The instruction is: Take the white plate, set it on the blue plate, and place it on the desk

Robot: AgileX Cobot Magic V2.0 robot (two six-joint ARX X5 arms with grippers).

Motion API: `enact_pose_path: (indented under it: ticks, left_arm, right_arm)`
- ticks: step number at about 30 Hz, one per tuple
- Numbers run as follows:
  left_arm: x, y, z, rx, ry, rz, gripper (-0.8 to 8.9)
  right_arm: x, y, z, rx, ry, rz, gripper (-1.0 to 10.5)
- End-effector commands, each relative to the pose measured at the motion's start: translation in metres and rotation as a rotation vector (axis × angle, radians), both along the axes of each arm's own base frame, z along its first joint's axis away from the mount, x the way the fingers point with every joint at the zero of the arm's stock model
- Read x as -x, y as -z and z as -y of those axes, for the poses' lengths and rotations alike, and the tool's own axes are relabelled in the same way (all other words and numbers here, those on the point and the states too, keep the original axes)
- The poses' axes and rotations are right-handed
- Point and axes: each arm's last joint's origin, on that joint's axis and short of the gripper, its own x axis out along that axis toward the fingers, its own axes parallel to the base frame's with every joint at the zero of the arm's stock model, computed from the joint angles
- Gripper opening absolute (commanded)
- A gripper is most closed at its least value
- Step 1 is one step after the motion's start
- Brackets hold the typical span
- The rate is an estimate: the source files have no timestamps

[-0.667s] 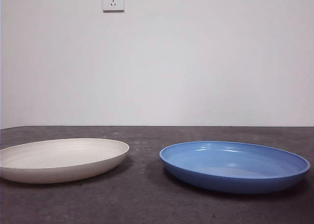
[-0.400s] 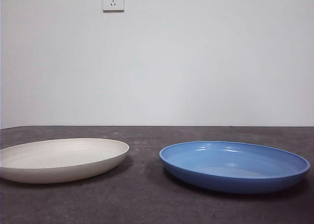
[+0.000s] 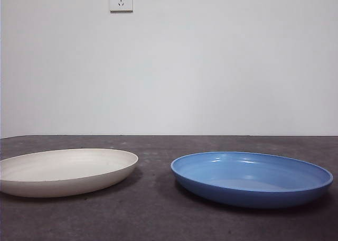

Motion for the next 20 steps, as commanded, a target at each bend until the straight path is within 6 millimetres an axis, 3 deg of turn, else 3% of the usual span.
enact_pose_path:
  ticks: [1,11,20]
  left_arm:
    - [-0.002,-0.022,0.001,0.033,0.006,0.03,0.16]
    - [-0.025,-0.081,0.009,0.029,0.062,-0.003,0.16]
    - [-0.049,-0.125,0.022,0.042,0.299,-0.091,0.16]
  right_arm:
    - [0.0,-0.017,0.0,-0.065,-0.006,0.006,0.1]
    - [-0.006,-0.065,-0.005,-0.087,-0.187,-0.153,0.1]
    - [-0.017,-0.105,-0.013,-0.088,-0.37,-0.215,0.1]
